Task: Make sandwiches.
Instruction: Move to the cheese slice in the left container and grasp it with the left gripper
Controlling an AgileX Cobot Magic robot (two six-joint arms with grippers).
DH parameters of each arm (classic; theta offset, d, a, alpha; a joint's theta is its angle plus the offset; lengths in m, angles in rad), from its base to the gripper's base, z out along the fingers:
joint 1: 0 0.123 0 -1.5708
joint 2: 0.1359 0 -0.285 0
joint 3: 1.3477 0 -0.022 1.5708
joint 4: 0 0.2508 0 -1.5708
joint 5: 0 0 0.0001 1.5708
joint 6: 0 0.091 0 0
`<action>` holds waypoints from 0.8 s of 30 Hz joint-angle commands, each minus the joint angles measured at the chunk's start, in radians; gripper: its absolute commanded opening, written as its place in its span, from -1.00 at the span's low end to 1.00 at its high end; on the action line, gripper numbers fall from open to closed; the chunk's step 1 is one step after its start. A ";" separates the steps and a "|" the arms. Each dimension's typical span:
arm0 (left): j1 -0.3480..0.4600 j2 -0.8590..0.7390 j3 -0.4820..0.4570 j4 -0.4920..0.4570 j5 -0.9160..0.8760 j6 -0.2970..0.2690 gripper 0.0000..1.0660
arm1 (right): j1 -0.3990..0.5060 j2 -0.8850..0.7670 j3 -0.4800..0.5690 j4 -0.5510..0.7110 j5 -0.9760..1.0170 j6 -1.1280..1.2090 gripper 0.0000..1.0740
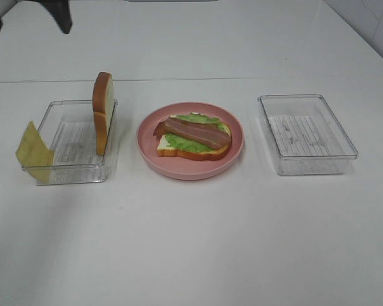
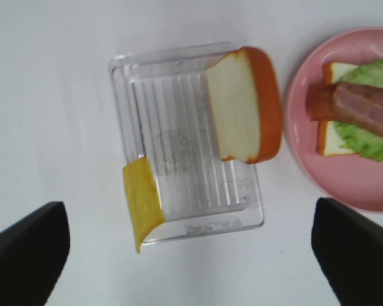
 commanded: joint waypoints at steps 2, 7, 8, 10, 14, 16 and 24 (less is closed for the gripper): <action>0.060 -0.019 0.093 -0.035 0.098 0.005 0.77 | -0.002 -0.024 0.004 0.002 -0.008 -0.005 0.66; 0.111 -0.018 0.216 -0.030 0.098 0.029 0.77 | -0.002 -0.024 0.004 0.002 -0.008 -0.005 0.66; 0.121 -0.006 0.241 -0.022 0.097 0.037 0.77 | -0.002 -0.024 0.004 0.002 -0.008 -0.005 0.66; 0.122 0.014 0.246 -0.018 0.097 0.046 0.77 | -0.002 -0.024 0.004 0.002 -0.008 -0.005 0.66; 0.118 0.068 0.245 -0.018 0.068 0.051 0.77 | -0.002 -0.024 0.004 0.002 -0.008 -0.005 0.66; 0.115 0.097 0.245 -0.016 0.057 0.051 0.77 | -0.002 -0.024 0.004 0.002 -0.008 -0.005 0.66; 0.098 0.190 0.245 0.000 -0.002 0.043 0.75 | -0.002 -0.024 0.004 0.002 -0.008 -0.005 0.66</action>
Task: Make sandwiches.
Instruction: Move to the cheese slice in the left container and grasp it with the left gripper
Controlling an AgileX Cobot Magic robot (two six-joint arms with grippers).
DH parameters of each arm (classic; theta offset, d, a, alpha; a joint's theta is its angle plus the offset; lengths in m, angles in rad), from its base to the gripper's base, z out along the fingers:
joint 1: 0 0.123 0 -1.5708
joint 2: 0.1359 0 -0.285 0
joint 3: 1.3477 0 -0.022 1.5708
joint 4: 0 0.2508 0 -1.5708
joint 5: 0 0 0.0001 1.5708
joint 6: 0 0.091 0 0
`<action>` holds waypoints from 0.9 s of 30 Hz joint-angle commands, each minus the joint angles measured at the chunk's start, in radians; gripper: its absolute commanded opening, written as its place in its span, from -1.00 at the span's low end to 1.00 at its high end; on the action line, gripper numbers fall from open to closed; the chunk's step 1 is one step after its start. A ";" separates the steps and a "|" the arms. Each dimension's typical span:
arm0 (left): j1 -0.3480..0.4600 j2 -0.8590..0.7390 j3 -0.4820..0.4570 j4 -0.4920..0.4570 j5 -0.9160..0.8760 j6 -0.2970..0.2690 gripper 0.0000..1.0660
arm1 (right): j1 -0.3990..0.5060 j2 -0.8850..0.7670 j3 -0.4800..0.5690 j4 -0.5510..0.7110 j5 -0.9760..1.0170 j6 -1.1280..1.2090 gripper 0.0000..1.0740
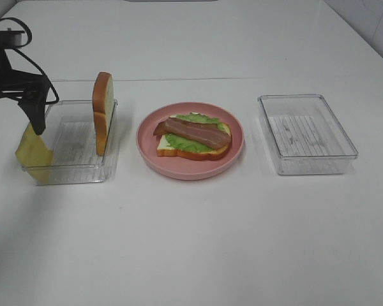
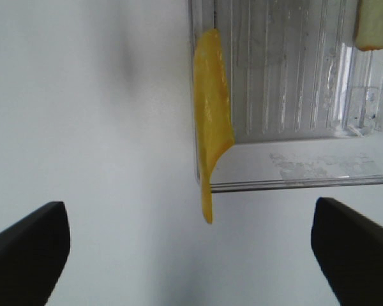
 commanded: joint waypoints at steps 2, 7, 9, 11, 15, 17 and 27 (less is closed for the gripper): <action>-0.011 0.041 0.008 0.005 -0.008 -0.009 0.74 | -0.002 -0.024 0.004 0.002 -0.008 -0.005 0.66; -0.011 0.063 0.008 0.017 -0.025 -0.009 0.65 | -0.002 -0.024 0.004 0.002 -0.008 -0.005 0.66; -0.011 0.068 0.008 0.018 -0.041 -0.009 0.60 | -0.002 -0.024 0.004 0.002 -0.008 -0.005 0.66; -0.011 0.071 0.008 0.018 -0.051 -0.009 0.58 | -0.002 -0.024 0.004 0.002 -0.008 -0.005 0.66; -0.011 0.086 0.008 0.020 -0.087 -0.009 0.53 | -0.002 -0.024 0.004 0.002 -0.008 -0.005 0.66; -0.011 0.094 0.008 0.021 -0.088 -0.009 0.50 | -0.002 -0.024 0.004 0.002 -0.008 -0.005 0.66; -0.011 0.112 0.007 0.021 -0.092 -0.009 0.08 | -0.002 -0.024 0.004 0.002 -0.008 -0.005 0.66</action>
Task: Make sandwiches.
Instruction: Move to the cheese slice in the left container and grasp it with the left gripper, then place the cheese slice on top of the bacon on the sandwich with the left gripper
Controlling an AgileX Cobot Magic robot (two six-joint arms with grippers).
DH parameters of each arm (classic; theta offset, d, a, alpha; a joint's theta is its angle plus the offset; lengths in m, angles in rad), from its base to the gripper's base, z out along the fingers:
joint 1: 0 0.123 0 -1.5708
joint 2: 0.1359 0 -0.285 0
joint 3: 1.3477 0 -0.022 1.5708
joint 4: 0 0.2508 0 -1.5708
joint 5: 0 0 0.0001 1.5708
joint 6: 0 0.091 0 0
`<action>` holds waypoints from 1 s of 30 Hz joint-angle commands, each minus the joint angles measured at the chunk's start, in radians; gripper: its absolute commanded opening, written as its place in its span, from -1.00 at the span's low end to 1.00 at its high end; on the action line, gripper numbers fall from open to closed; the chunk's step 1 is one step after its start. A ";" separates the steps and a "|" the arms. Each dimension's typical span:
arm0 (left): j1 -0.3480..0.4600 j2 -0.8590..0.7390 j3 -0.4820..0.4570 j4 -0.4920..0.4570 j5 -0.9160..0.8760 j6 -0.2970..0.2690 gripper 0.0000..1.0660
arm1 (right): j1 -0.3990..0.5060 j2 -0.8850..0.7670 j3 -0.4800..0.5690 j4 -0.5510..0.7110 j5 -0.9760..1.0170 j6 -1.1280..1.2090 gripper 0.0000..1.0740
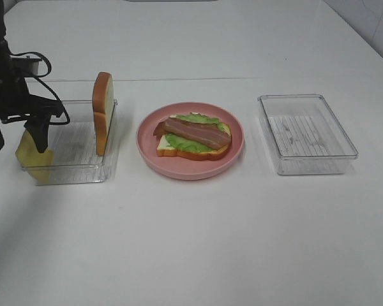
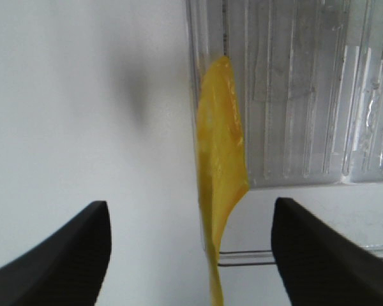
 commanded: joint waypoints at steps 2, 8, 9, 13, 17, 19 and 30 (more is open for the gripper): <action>-0.004 0.002 0.006 -0.002 -0.008 -0.008 -0.07 | -0.002 -0.024 0.004 0.002 -0.008 -0.005 0.66; -0.004 0.002 0.006 0.000 -0.019 -0.005 -0.71 | -0.002 -0.024 0.004 0.002 -0.008 -0.005 0.66; -0.004 0.002 0.006 0.000 -0.019 -0.001 -0.82 | -0.002 -0.024 0.004 0.002 -0.008 -0.005 0.66; -0.004 0.002 0.006 0.000 -0.019 0.010 -1.00 | -0.002 -0.024 0.004 0.002 -0.008 -0.005 0.66; -0.004 0.002 0.006 0.000 -0.018 0.021 -1.00 | -0.002 -0.024 0.004 0.002 -0.008 -0.005 0.66; -0.004 -0.001 0.006 0.000 -0.016 0.021 -1.00 | -0.002 -0.024 0.004 0.002 -0.008 -0.005 0.66; -0.006 -0.120 -0.007 -0.003 0.003 0.018 -1.00 | -0.002 -0.024 0.004 0.002 -0.008 -0.005 0.66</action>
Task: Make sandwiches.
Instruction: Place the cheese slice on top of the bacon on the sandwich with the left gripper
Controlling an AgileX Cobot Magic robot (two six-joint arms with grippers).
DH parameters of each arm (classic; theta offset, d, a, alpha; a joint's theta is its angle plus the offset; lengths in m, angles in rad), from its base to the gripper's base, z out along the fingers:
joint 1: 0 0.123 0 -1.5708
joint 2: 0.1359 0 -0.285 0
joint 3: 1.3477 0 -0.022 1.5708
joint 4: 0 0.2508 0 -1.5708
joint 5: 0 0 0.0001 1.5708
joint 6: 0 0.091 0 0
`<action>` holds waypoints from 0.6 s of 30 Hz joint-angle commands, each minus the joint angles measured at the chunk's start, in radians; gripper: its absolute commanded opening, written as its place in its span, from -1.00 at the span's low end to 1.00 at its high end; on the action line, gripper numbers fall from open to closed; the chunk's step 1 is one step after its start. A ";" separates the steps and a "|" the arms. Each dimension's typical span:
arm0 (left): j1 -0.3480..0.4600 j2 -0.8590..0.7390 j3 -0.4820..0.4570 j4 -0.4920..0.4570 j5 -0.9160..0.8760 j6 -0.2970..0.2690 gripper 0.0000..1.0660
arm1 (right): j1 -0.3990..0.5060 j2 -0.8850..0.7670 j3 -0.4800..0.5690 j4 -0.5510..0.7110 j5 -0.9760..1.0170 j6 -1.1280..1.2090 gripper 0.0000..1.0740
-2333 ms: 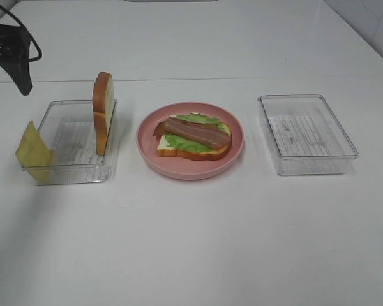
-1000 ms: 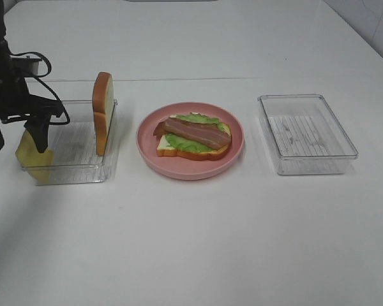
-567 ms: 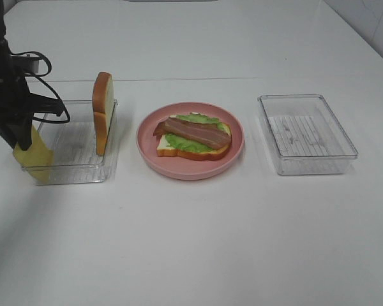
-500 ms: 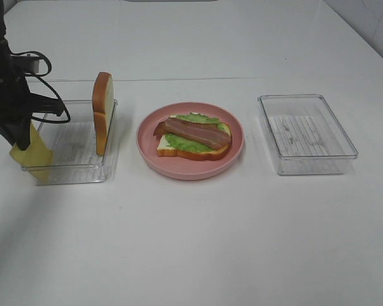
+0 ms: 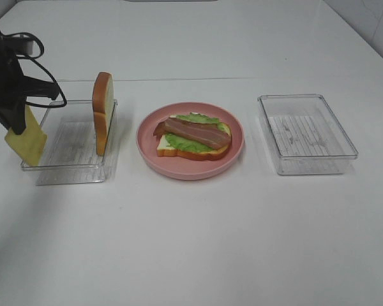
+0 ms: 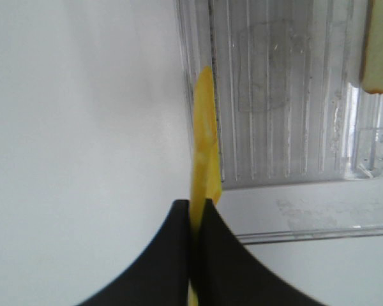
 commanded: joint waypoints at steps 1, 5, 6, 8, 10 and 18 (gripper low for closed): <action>-0.003 -0.048 -0.003 -0.010 0.018 0.001 -1.00 | -0.002 -0.024 0.004 0.002 -0.008 -0.005 0.66; -0.003 -0.134 -0.003 -0.015 0.018 -0.004 -1.00 | -0.002 -0.024 0.004 0.002 -0.008 -0.005 0.66; -0.003 -0.134 -0.003 -0.015 0.018 -0.004 -1.00 | -0.002 -0.024 0.004 0.002 -0.008 -0.005 0.66; -0.003 -0.206 -0.003 -0.034 0.023 -0.022 -1.00 | -0.002 -0.024 0.004 0.002 -0.008 -0.005 0.66; -0.003 -0.223 -0.003 -0.041 0.021 -0.023 -1.00 | -0.002 -0.024 0.004 0.002 -0.008 -0.005 0.66; -0.015 -0.282 -0.086 -0.141 0.072 0.042 -1.00 | -0.002 -0.024 0.004 0.002 -0.008 -0.005 0.66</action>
